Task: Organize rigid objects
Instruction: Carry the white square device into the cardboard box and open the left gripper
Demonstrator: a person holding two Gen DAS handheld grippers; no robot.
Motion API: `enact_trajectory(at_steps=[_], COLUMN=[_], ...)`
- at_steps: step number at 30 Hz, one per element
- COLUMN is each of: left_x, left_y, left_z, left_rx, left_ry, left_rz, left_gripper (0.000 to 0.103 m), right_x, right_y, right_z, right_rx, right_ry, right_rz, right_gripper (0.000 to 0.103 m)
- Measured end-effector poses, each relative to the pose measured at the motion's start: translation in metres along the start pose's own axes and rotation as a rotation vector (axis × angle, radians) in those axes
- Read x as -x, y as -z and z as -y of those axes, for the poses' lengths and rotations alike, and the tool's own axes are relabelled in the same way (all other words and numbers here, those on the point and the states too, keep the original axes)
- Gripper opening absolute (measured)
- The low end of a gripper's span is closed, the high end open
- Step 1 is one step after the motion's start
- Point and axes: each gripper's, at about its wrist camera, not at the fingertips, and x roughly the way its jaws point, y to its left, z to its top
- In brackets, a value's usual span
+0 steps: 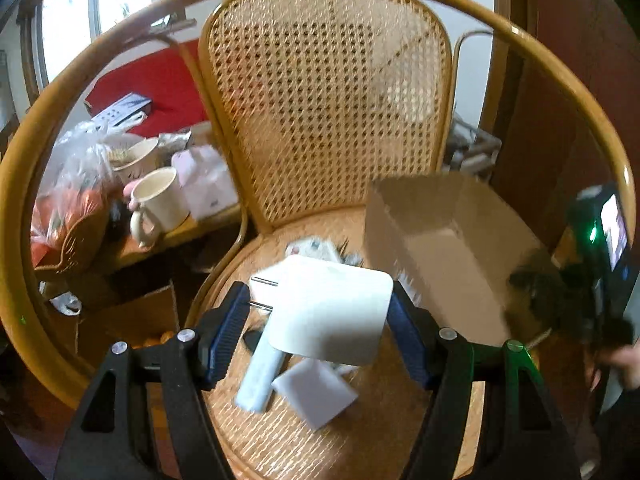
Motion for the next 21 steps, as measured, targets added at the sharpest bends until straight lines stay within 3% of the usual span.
enact_trajectory(at_steps=[12,17,21], left_x=[-0.025,-0.046,-0.061], left_y=[-0.045,-0.049,-0.048], left_z=[0.058,0.074,0.074], left_rx=[-0.079,-0.113,-0.069], left_ry=[0.136,0.161,0.199], left_rz=[0.074,0.065,0.013], left_gripper=[0.068,0.068,0.068], right_x=[-0.002,-0.003,-0.004], right_y=[0.000,0.000,0.001], right_z=[0.001,0.000,0.002], right_rx=[-0.011,-0.013,-0.024], right_ry=[0.004,0.002,-0.007], right_rz=[-0.007,-0.008,-0.009], right_gripper=[0.007,0.007,0.007])
